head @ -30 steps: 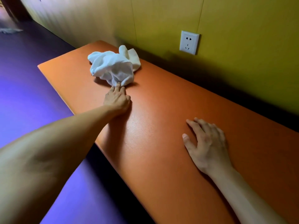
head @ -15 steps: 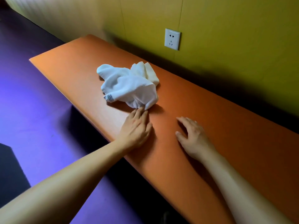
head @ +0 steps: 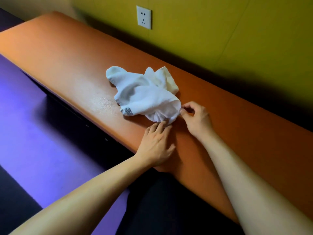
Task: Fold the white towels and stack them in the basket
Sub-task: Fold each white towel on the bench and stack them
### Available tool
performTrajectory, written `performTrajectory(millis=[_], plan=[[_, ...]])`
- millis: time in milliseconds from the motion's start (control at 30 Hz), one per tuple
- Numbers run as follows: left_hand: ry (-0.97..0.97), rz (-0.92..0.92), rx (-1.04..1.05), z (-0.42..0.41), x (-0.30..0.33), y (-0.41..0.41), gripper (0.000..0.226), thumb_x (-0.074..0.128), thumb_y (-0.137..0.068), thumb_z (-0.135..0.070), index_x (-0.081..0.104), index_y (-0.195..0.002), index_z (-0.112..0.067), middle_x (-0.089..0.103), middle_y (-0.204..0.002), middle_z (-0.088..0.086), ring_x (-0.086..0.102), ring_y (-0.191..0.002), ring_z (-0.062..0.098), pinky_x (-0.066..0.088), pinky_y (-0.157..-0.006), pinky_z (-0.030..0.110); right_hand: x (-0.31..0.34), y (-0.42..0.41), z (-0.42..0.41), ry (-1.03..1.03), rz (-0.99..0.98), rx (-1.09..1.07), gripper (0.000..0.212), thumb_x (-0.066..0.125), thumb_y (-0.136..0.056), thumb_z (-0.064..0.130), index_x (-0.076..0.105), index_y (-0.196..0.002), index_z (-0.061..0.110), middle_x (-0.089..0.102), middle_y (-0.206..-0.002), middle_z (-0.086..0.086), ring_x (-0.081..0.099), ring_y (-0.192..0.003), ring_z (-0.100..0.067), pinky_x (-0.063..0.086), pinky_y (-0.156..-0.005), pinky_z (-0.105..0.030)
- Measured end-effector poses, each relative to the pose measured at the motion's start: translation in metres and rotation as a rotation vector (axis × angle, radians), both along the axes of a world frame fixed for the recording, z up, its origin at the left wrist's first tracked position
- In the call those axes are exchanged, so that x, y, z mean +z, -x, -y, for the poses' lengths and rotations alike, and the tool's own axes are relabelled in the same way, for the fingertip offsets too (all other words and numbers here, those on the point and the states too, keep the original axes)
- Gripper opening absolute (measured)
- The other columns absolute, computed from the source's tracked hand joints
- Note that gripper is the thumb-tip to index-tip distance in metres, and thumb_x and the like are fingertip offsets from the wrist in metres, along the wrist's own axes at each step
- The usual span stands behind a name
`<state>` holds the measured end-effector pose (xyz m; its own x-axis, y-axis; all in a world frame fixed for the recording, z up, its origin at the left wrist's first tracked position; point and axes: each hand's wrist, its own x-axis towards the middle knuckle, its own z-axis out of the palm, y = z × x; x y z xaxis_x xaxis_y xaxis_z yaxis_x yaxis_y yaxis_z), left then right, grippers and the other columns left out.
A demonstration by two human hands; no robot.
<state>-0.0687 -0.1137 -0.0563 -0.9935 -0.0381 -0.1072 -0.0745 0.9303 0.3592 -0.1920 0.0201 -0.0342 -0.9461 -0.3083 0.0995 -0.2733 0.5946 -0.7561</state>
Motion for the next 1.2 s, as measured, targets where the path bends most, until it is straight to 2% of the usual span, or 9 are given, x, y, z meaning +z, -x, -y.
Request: performTrajectory(millis=[133,200,333,467,600,700,833,933,1200], plan=[[-0.114,-0.371,0.136,-0.001,0.025,-0.001,0.047,0.053,-0.081,-0.03,0.055,-0.126,-0.017,0.056,-0.118,0.006,0.054,-0.103,0.032,0.043,-0.09,0.042,0.013,-0.01,-0.011,0.063,-0.058,-0.014,0.011,0.06,-0.098,0.02,0.064,-0.102,0.011,0.067,-0.096,-0.001,0.063,-0.091,-0.023,0.049,-0.078,-0.036],[-0.149,-0.517,0.264,0.003,0.045,0.009,0.054,0.064,-0.08,-0.02,0.051,-0.133,-0.019,0.053,-0.125,0.008,0.051,-0.105,0.032,0.042,-0.093,0.042,0.027,-0.017,-0.014,0.101,-0.076,0.002,0.013,0.056,-0.1,0.02,0.061,-0.106,0.01,0.065,-0.095,0.001,0.061,-0.087,-0.018,0.048,-0.073,-0.033],[0.004,-0.337,0.082,0.009,0.078,0.032,0.064,0.069,-0.083,-0.028,0.047,-0.143,-0.035,0.05,-0.143,0.0,0.042,-0.128,0.031,0.033,-0.099,0.042,0.061,-0.036,-0.026,0.131,-0.104,0.109,0.013,0.053,-0.102,0.018,0.059,-0.109,0.009,0.061,-0.097,0.002,0.057,-0.088,-0.015,0.041,-0.071,-0.026],[-0.122,-0.306,-0.039,-0.002,0.103,0.034,0.019,0.064,-0.082,-0.026,0.057,-0.098,-0.019,0.058,-0.093,0.004,0.056,-0.092,0.036,0.036,-0.072,0.04,0.092,-0.052,-0.054,0.068,-0.158,0.199,0.018,0.046,-0.098,0.024,0.056,-0.104,0.01,0.057,-0.091,0.006,0.053,-0.081,-0.016,0.037,-0.067,-0.029],[-0.23,-0.379,-0.203,-0.016,0.127,0.019,0.02,0.067,-0.087,-0.022,0.062,-0.105,-0.012,0.055,-0.091,0.003,0.054,-0.08,0.029,0.044,-0.068,0.037,0.127,-0.065,-0.092,0.056,-0.159,0.162,0.018,0.05,-0.1,0.022,0.058,-0.104,0.006,0.058,-0.093,0.002,0.053,-0.081,-0.014,0.036,-0.066,-0.02],[-0.196,-0.392,-0.212,-0.028,0.149,0.011,0.025,0.059,-0.089,-0.008,0.067,-0.109,-0.019,0.059,-0.099,0.003,0.058,-0.089,0.029,0.049,-0.073,0.038,0.154,-0.077,-0.125,0.044,-0.11,0.135,0.011,0.065,-0.096,0.025,0.061,-0.098,0.015,0.063,-0.085,0.002,0.055,-0.073,-0.009,0.041,-0.066,-0.029],[-0.112,-0.552,-0.166,-0.049,0.185,-0.003,0.028,0.048,-0.089,-0.007,0.062,-0.111,-0.018,0.058,-0.108,0.009,0.057,-0.096,0.036,0.049,-0.072,0.044,0.193,-0.098,-0.161,-0.3,0.056,0.18,0.034,0.084,-0.075,0.037,0.065,-0.101,0.024,0.069,-0.09,0.0,0.065,-0.082,-0.017,0.05,-0.069,-0.034],[-0.087,-0.644,-0.173,-0.065,0.215,-0.011,0.024,0.045,-0.094,-0.008,0.057,-0.113,-0.018,0.055,-0.107,0.011,0.056,-0.088,0.037,0.049,-0.068,0.047,0.21,-0.104,-0.19,-0.637,0.097,0.132,0.024,0.081,-0.077,0.028,0.066,-0.095,0.023,0.071,-0.095,-0.004,0.066,-0.087,-0.024,0.049,-0.068,-0.034],[-0.037,-0.876,-0.151,-0.089,0.294,-0.026,0.026,0.043,-0.094,-0.011,0.056,-0.112,-0.024,0.059,-0.108,0.004,0.057,-0.094,0.034,0.047,-0.064,0.044,0.263,-0.12,-0.238,-0.745,-0.221,-0.239,0.023,0.075,-0.081,0.029,0.07,-0.098,0.014,0.07,-0.103,-0.018,0.065,-0.094,-0.036,0.038,-0.064,-0.031]])
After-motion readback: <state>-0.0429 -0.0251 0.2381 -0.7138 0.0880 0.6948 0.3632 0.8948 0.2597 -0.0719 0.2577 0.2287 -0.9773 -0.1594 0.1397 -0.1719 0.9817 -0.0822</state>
